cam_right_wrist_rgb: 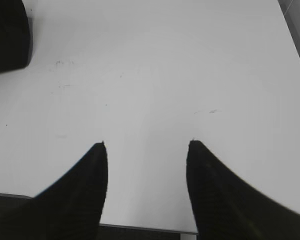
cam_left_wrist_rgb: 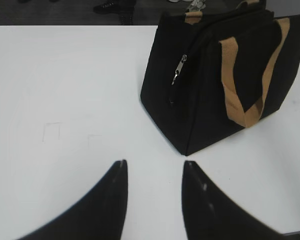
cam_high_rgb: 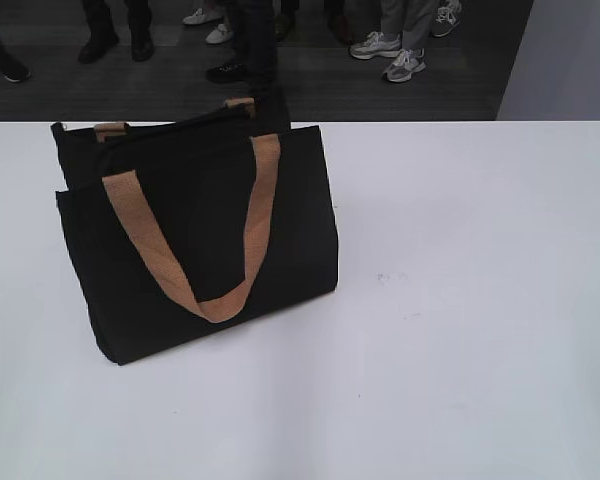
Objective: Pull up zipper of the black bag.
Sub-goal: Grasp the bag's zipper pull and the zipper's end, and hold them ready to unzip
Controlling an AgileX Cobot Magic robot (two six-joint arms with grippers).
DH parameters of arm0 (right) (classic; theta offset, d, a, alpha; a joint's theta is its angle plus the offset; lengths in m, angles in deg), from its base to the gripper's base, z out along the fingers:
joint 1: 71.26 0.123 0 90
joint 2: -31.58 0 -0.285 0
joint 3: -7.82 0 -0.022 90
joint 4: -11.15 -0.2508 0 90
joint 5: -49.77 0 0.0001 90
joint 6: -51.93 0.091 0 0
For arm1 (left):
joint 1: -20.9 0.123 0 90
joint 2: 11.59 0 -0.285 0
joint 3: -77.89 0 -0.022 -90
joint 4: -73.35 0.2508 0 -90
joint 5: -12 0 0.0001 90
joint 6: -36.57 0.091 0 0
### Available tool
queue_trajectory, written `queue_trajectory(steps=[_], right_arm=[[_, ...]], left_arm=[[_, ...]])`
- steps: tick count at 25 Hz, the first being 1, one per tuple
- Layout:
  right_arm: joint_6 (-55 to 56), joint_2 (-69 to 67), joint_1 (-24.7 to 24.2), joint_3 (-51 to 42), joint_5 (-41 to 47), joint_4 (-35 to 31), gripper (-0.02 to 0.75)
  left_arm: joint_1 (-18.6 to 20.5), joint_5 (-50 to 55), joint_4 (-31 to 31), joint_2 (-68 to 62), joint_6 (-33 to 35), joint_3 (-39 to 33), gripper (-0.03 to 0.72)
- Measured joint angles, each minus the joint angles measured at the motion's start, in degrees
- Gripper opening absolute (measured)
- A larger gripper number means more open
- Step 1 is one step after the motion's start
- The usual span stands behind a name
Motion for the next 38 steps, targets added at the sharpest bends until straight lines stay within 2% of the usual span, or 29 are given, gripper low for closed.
queue_trajectory(steps=[38], right_arm=[[0.13,0.00,0.00,0.00,0.06,-0.18,0.400]], left_arm=[[0.00,0.00,0.00,0.00,0.00,0.00,0.277]])
